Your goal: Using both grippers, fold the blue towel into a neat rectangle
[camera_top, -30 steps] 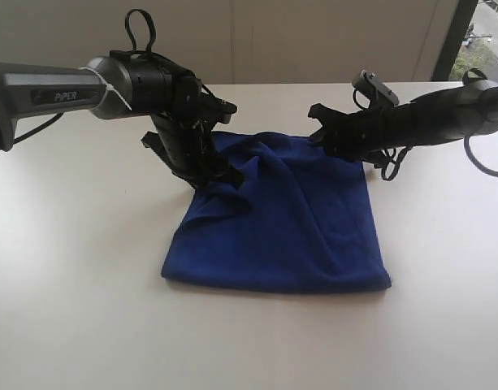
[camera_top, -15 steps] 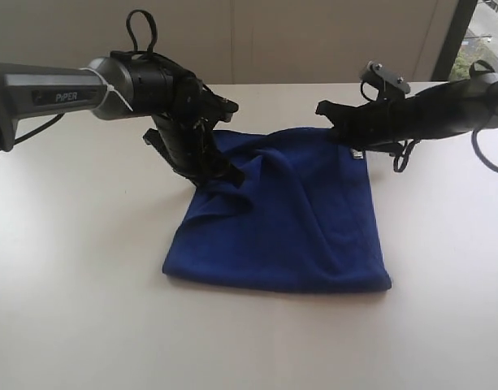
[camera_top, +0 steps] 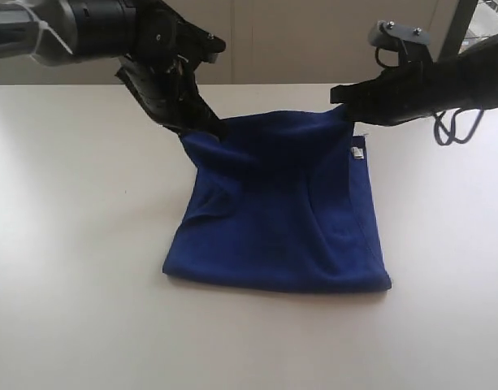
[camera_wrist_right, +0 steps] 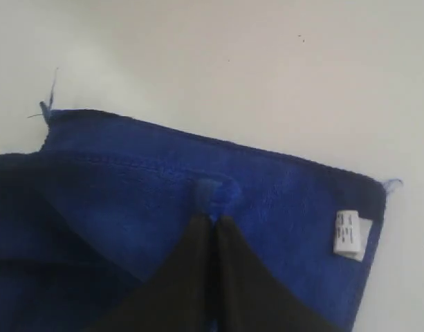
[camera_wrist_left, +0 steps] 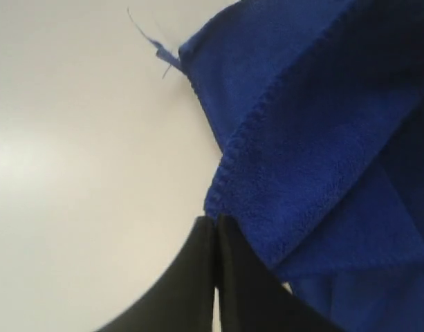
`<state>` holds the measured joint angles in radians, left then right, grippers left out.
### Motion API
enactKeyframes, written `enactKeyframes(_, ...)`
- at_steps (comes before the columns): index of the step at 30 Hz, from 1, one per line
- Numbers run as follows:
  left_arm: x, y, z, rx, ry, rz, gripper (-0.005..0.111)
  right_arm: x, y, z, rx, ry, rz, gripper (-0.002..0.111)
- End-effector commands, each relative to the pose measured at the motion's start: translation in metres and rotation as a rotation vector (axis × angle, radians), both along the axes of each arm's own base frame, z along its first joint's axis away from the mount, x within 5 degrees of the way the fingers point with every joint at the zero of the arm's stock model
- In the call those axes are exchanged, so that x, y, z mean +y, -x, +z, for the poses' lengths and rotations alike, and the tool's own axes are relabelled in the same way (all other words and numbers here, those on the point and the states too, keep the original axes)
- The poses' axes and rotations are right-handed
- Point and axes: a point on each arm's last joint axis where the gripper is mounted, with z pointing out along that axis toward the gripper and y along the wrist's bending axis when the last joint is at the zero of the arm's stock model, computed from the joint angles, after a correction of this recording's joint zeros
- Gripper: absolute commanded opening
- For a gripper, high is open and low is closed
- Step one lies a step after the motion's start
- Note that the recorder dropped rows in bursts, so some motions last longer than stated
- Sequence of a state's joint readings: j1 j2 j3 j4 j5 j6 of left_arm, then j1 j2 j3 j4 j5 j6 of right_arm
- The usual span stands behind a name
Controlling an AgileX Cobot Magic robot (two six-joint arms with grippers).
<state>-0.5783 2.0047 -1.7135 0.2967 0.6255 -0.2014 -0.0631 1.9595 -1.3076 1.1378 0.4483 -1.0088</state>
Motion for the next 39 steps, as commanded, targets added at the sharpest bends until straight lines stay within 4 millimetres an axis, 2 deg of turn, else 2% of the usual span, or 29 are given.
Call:
enactKeyframes(1, 0.018, 0.029, 0.01, 0.02, -0.01, 0.005, 0.0, 0.001, 0.04, 0.034, -0.053, 0.041, 0.051, 0.0)
enactKeyframes(5, 0.039, 0.064, 0.015, -0.007, 0.014, -0.015, 0.0, 0.014, 0.074, 0.053, -0.074, 0.031, 0.117, 0.0)
enactKeyframes(12, 0.064, 0.143, 0.047, -0.094, 0.086, -0.101, 0.0, 0.047, 0.142, 0.071, -0.132, 0.052, 0.222, 0.0)
enactKeyframes(15, 0.069, 0.179, 0.059, -0.12, 0.111, -0.165, 0.0, 0.054, 0.175, 0.079, -0.169, 0.046, 0.239, 0.0)
enactKeyframes(22, 0.074, 0.25, 0.067, -0.052, 0.211, -0.308, 0.0, 0.059, 0.248, 0.098, -0.256, -0.033, 0.287, 0.0)
enactKeyframes(23, 0.076, 0.266, 0.07, -0.032, 0.228, -0.343, 0.0, 0.057, 0.271, 0.103, -0.276, -0.038, 0.311, 0.0)
enactKeyframes(27, 0.082, 0.286, 0.072, -0.017, 0.264, -0.375, 0.0, 0.051, 0.308, 0.106, -0.227, -0.013, 0.319, 0.0)
enactKeyframes(29, 0.084, 0.293, 0.066, 0.005, 0.289, -0.358, 0.0, 0.048, 0.327, 0.105, -0.163, 0.0, 0.321, 0.0)
enactKeyframes(30, 0.085, 0.295, 0.063, 0.014, 0.295, -0.355, 0.0, 0.047, 0.335, 0.104, -0.139, 0.011, 0.32, 0.0)
enactKeyframes(32, 0.088, 0.304, 0.037, 0.093, 0.279, -0.334, 0.0, 0.042, 0.359, 0.103, -0.103, 0.035, 0.325, 0.0)
enactKeyframes(34, 0.086, 0.312, 0.027, 0.148, 0.283, -0.352, 0.0, 0.042, 0.375, 0.102, -0.067, 0.02, 0.351, 0.0)
enactKeyframes(37, 0.079, 0.324, 0.031, 0.146, 0.333, -0.425, 0.0, 0.042, 0.392, 0.1, -0.034, 0.008, 0.378, 0.0)
enactKeyframes(39, 0.082, 0.333, 0.036, 0.145, 0.364, -0.464, 0.0, 0.042, 0.404, 0.098, -0.007, 0.014, 0.415, 0.0)
